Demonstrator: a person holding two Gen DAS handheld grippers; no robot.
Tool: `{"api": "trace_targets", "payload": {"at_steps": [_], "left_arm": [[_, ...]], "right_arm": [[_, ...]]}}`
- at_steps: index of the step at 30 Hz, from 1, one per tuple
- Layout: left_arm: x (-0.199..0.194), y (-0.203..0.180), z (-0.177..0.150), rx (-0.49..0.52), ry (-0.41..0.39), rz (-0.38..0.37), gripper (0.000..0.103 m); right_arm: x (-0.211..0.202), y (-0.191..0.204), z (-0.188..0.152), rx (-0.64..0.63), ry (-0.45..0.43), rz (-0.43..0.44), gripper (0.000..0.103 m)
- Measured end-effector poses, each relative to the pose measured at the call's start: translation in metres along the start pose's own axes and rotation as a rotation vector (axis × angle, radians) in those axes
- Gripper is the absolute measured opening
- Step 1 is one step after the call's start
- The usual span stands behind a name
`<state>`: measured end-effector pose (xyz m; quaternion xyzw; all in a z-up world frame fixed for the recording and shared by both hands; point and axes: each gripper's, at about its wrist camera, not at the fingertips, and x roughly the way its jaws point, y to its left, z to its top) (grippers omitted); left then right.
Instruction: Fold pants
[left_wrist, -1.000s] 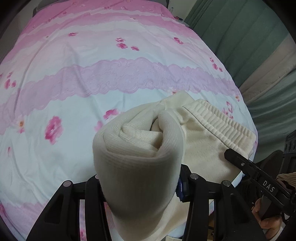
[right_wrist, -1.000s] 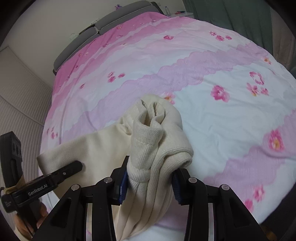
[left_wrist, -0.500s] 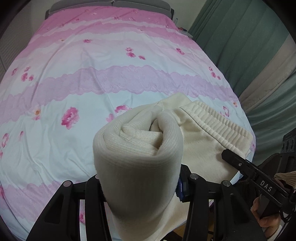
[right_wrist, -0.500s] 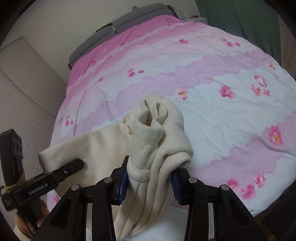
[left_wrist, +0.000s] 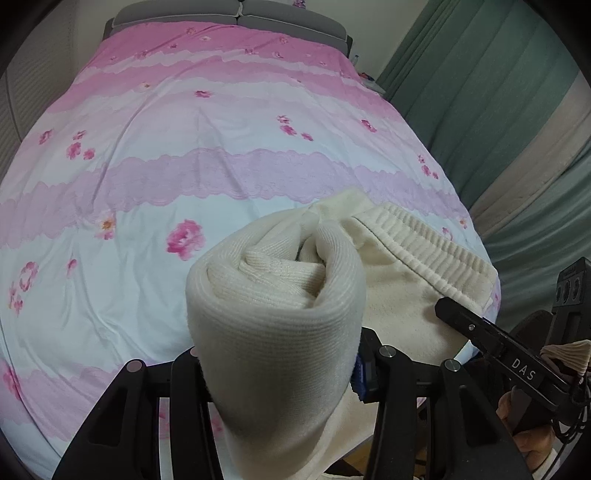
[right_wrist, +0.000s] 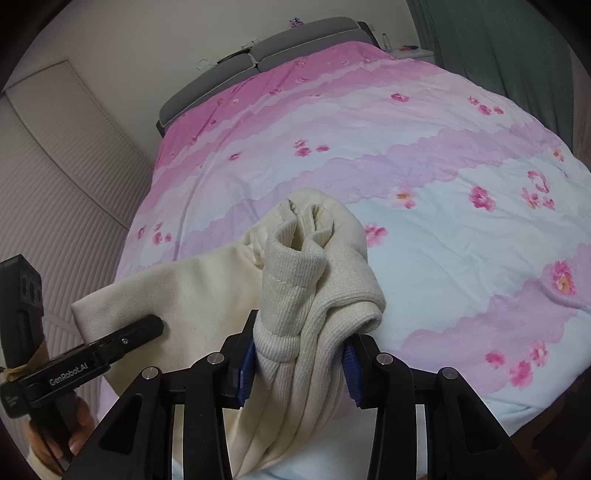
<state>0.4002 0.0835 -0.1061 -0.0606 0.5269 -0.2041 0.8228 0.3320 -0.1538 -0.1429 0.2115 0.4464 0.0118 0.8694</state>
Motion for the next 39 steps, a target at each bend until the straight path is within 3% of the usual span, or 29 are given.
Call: {"api": "trace_targets", "payload": {"at_steps": [7, 15, 24, 32, 39], "left_arm": [[-0.028, 0.079, 0.001, 0.018, 0.019, -0.015, 0.047], [-0.058, 0.180, 0.009, 0.038, 0.015, 0.018, 0.047], [-0.073, 0.299, 0.023, -0.020, 0.018, 0.036, 0.047], [-0.053, 0.383, 0.046, 0.005, 0.059, 0.063, 0.047], [0.000, 0.423, 0.058, 0.020, 0.147, 0.085, 0.047]], "right_arm": [[0.016, 0.071, -0.026, 0.030, -0.007, -0.043, 0.041], [0.057, 0.156, -0.054, 0.052, 0.012, -0.010, 0.041], [0.121, 0.248, -0.069, -0.002, 0.073, 0.048, 0.040], [0.183, 0.300, -0.081, -0.003, 0.174, 0.094, 0.040], [0.226, 0.306, -0.097, 0.030, 0.256, 0.093, 0.040]]}}
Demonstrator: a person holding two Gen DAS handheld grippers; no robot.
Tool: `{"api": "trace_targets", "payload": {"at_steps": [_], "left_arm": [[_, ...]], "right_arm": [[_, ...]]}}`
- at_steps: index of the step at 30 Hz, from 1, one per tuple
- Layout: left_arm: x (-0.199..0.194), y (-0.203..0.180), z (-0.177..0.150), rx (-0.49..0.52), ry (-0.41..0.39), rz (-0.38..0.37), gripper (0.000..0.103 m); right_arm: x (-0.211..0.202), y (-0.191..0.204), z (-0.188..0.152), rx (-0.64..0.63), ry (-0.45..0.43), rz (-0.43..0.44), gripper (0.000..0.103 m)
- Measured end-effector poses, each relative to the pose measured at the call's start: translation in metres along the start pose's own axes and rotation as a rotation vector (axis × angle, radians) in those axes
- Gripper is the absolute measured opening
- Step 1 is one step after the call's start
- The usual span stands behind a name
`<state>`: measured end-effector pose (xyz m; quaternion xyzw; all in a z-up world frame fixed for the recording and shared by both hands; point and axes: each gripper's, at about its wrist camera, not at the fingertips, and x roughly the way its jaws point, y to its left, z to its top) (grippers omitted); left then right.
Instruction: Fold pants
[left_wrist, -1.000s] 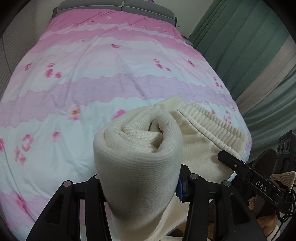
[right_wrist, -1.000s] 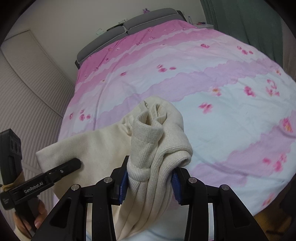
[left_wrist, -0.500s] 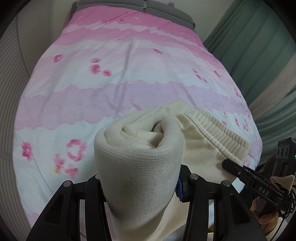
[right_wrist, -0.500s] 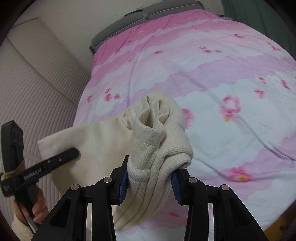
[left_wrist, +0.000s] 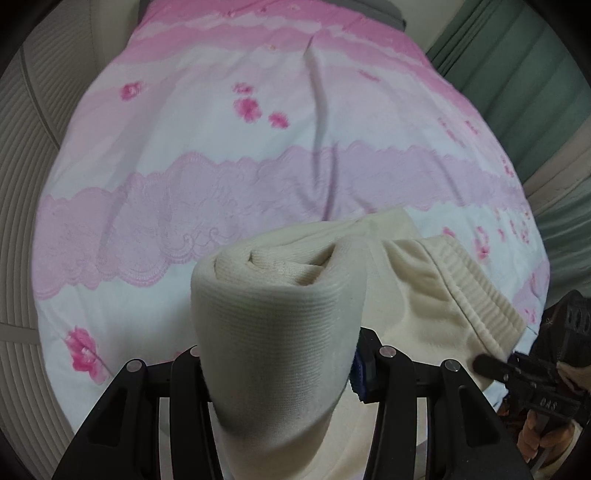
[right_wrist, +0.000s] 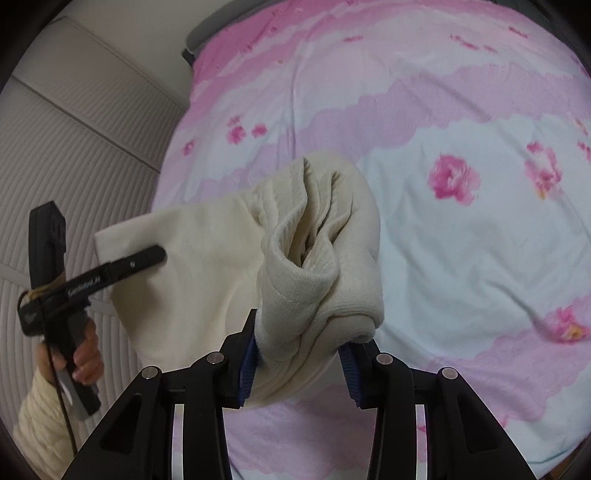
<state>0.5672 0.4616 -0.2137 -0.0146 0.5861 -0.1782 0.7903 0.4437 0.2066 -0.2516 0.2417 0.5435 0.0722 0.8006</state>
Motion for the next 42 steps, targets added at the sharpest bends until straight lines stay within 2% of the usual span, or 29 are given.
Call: {"api": "trace_targets", "payload": {"at_steps": [4, 8, 10, 12, 15, 17, 18, 20, 25, 28, 29, 31, 33, 35, 37, 42], "left_arm": [[0.027, 0.013, 0.002, -0.017, 0.033, 0.015, 0.047], [0.047, 0.038, 0.003, -0.080, 0.061, -0.008, 0.050], [0.055, 0.042, 0.003, -0.077, 0.071, 0.005, 0.055], [0.065, 0.043, 0.001, -0.079, 0.076, 0.056, 0.067], [0.077, 0.053, -0.005, -0.141, 0.075, 0.119, 0.079], [0.082, 0.059, -0.010, -0.198, 0.086, 0.116, 0.086], [0.082, 0.061, -0.011, -0.214, 0.086, 0.122, 0.090], [0.079, 0.059, -0.011, -0.217, 0.089, 0.145, 0.091], [0.046, 0.049, -0.018, -0.158, 0.058, 0.265, 0.091], [0.022, 0.041, -0.032, -0.093, 0.048, 0.409, 0.090], [0.011, 0.036, -0.041, -0.085, 0.040, 0.445, 0.090], [-0.003, 0.026, -0.054, -0.081, 0.031, 0.479, 0.090], [-0.026, -0.002, -0.075, -0.034, -0.008, 0.505, 0.090], [-0.040, -0.031, -0.089, -0.012, -0.038, 0.505, 0.090], [-0.058, -0.064, -0.104, -0.007, -0.077, 0.474, 0.090], [-0.100, -0.146, -0.132, -0.065, -0.175, 0.387, 0.092]], "right_arm": [[0.026, -0.013, -0.005, 0.040, 0.054, -0.020, 0.040], [0.042, -0.032, -0.005, 0.084, 0.089, -0.032, 0.041], [0.048, -0.044, -0.006, 0.118, 0.113, -0.034, 0.042], [0.052, -0.053, -0.007, 0.140, 0.134, -0.033, 0.044], [0.059, -0.059, -0.007, 0.128, 0.158, -0.047, 0.058], [0.066, -0.066, -0.007, 0.136, 0.181, -0.073, 0.073], [0.069, -0.069, -0.005, 0.140, 0.192, -0.084, 0.076], [0.072, -0.070, -0.004, 0.113, 0.208, -0.116, 0.077], [0.062, -0.061, -0.001, 0.033, 0.218, -0.134, 0.077], [0.051, -0.061, -0.005, -0.008, 0.208, -0.152, 0.077], [0.047, -0.061, -0.007, -0.022, 0.204, -0.163, 0.077], [0.037, -0.068, -0.011, -0.062, 0.186, -0.271, 0.077], [0.029, -0.081, -0.010, -0.071, 0.170, -0.341, 0.077], [0.011, -0.091, -0.013, -0.081, 0.147, -0.336, 0.077], [-0.014, -0.096, -0.015, -0.103, 0.102, -0.331, 0.077], [-0.106, -0.109, -0.016, -0.133, -0.055, -0.310, 0.080]]}}
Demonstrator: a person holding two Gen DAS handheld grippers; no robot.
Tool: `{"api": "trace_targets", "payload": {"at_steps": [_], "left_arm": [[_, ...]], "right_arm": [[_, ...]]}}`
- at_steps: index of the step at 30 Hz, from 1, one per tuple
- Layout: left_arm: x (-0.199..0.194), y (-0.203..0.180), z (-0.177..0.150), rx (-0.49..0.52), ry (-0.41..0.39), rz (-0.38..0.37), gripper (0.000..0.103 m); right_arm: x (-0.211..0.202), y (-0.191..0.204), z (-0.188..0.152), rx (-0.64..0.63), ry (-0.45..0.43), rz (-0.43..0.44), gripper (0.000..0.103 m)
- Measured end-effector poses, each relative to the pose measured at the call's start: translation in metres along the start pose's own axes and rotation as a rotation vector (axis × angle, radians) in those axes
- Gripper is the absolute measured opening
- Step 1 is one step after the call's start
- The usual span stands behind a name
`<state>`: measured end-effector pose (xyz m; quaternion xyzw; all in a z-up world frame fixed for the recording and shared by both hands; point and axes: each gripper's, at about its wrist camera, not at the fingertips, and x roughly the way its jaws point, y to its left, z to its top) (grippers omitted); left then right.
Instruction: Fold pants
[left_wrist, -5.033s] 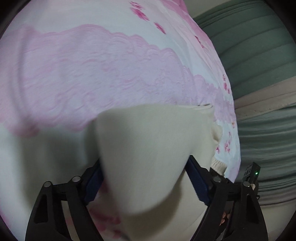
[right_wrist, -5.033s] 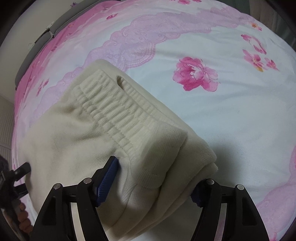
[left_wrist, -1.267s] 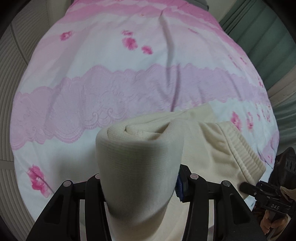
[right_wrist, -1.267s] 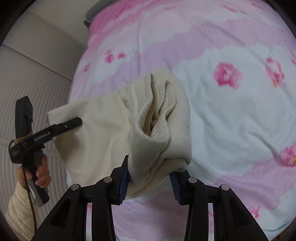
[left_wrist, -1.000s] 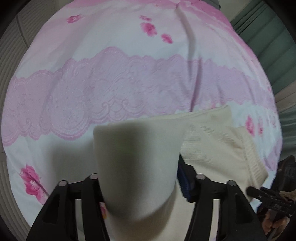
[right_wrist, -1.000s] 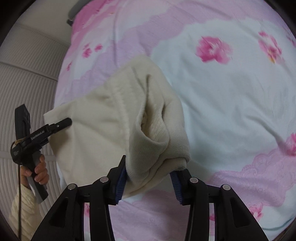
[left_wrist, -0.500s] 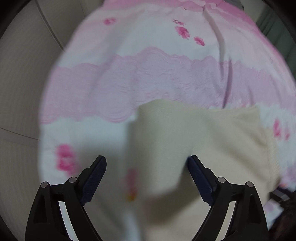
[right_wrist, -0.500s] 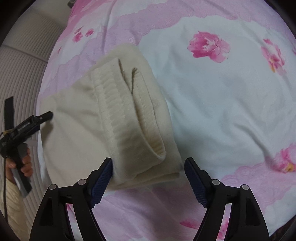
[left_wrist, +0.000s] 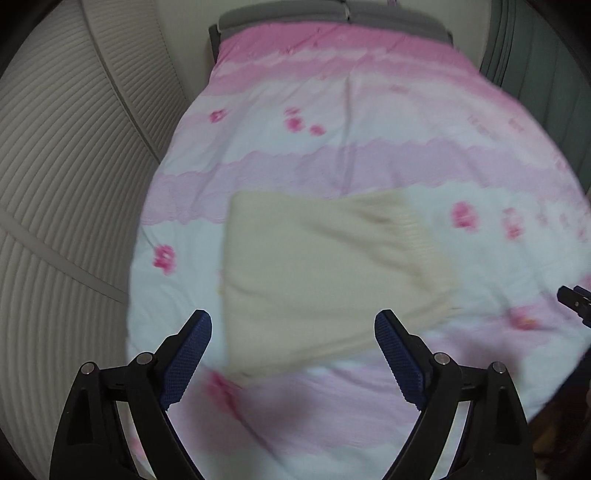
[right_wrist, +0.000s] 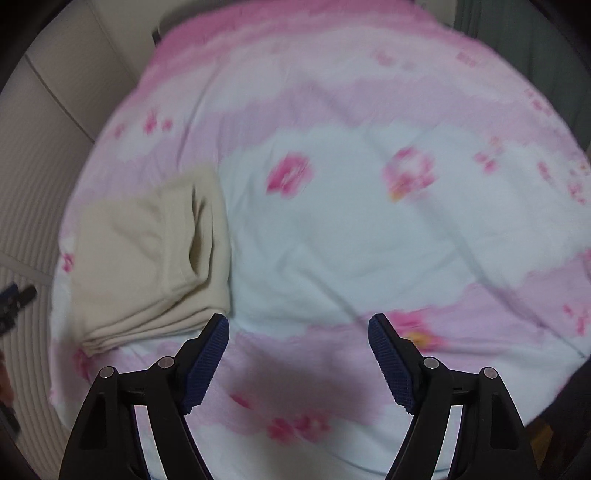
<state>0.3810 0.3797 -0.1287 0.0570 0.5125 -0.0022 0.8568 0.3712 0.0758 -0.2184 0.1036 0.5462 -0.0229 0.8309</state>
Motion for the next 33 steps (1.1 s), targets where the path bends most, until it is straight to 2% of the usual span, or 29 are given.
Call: {"api": "trace_targets", "payload": {"at_steps": [5, 10, 14, 17, 19, 25, 33], "left_arm": [[-0.058, -0.071, -0.015, 0.018, -0.086, -0.032, 0.096], [-0.121, -0.142, -0.033, 0.019, -0.155, -0.123, 0.097], [-0.173, -0.194, -0.055, 0.021, -0.216, -0.113, 0.103], [-0.209, -0.231, -0.075, 0.011, -0.255, -0.134, 0.103], [-0.229, -0.252, -0.088, -0.011, -0.276, -0.112, 0.103], [-0.274, -0.297, -0.121, -0.043, -0.305, -0.086, 0.103], [-0.313, -0.321, -0.148, -0.035, -0.343, -0.046, 0.103]], "right_arm": [[-0.090, -0.048, -0.006, -0.009, -0.156, 0.009, 0.095], [-0.145, -0.095, -0.021, -0.036, -0.222, 0.043, 0.095], [-0.180, -0.125, -0.040, -0.065, -0.250, 0.066, 0.095], [-0.216, -0.154, -0.057, -0.091, -0.292, 0.084, 0.095], [-0.233, -0.166, -0.067, -0.102, -0.310, 0.097, 0.095], [-0.281, -0.204, -0.099, -0.145, -0.346, 0.116, 0.095], [-0.318, -0.233, -0.130, -0.162, -0.367, 0.116, 0.095]]}}
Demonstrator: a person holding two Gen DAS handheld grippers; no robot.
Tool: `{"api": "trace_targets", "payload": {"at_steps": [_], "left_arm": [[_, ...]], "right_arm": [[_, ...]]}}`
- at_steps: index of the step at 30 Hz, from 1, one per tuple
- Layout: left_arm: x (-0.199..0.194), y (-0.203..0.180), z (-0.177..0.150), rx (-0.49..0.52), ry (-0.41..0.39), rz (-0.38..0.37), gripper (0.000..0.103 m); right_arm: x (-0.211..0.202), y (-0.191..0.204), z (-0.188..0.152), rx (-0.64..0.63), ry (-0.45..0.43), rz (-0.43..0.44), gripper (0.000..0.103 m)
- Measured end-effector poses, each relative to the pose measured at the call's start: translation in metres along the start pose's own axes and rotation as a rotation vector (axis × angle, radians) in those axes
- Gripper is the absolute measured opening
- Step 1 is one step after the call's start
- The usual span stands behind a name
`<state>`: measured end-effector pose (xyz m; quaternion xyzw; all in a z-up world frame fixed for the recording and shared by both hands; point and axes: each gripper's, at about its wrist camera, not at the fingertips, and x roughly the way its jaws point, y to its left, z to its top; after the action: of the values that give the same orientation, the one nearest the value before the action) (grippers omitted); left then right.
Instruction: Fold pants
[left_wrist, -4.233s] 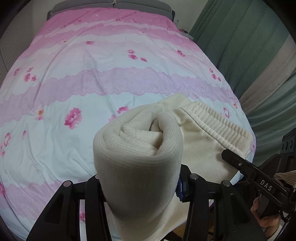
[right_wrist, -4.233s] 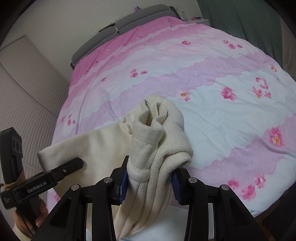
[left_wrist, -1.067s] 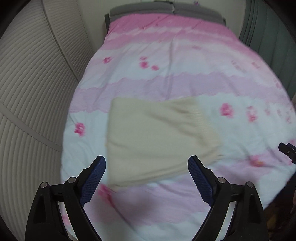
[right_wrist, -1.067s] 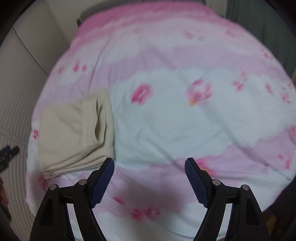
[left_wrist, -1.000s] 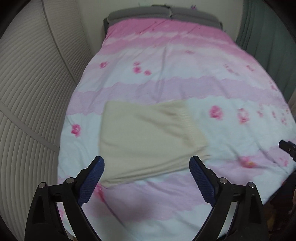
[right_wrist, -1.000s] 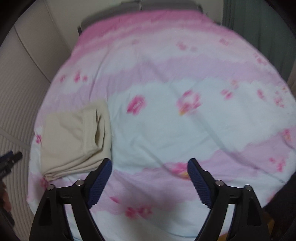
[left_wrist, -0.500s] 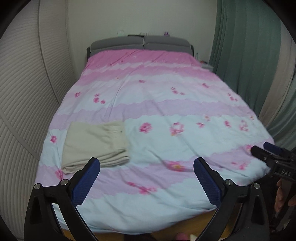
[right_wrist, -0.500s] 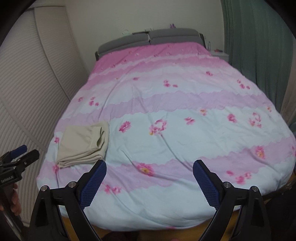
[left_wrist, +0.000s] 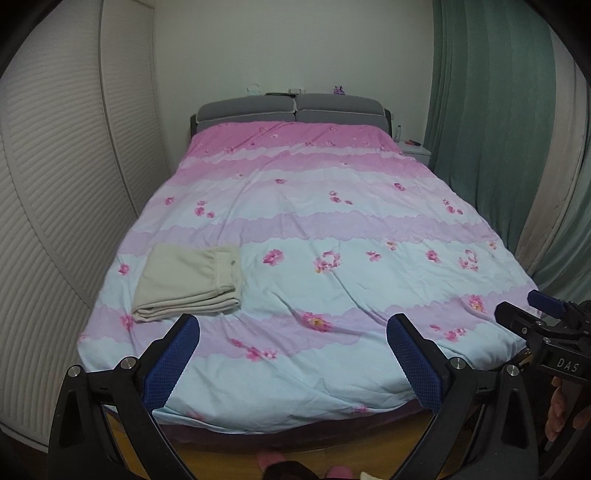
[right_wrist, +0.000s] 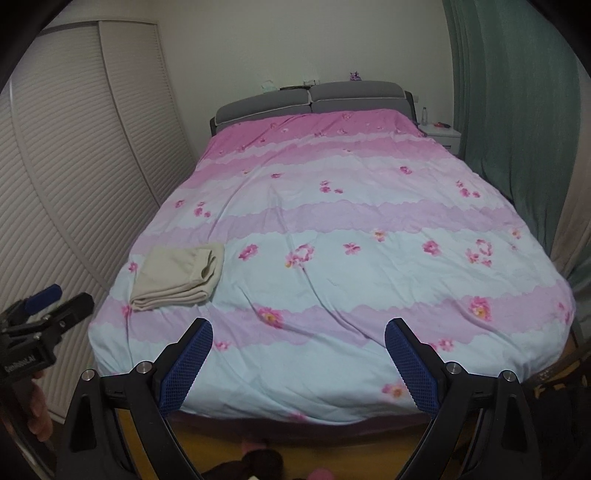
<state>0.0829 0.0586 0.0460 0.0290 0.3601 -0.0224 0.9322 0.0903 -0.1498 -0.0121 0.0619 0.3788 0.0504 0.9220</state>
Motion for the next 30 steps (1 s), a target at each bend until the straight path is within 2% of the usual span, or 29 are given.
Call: {"api": "trace_targets", "payload": {"at_steps": [6, 17, 30], "left_arm": [[-0.014, 0.005, -0.001, -0.031, -0.007, -0.004, 0.103], [-0.027, 0.001, -0.003, -0.026, -0.032, -0.011, 0.103], [-0.033, -0.011, -0.004, -0.018, -0.057, -0.005, 0.103]], "right_arm": [[-0.019, -0.001, -0.006, -0.019, -0.010, -0.008, 0.095], [-0.039, 0.005, -0.003, -0.022, -0.064, 0.013, 0.095], [-0.043, 0.008, -0.004, -0.020, -0.067, 0.027, 0.095]]}}
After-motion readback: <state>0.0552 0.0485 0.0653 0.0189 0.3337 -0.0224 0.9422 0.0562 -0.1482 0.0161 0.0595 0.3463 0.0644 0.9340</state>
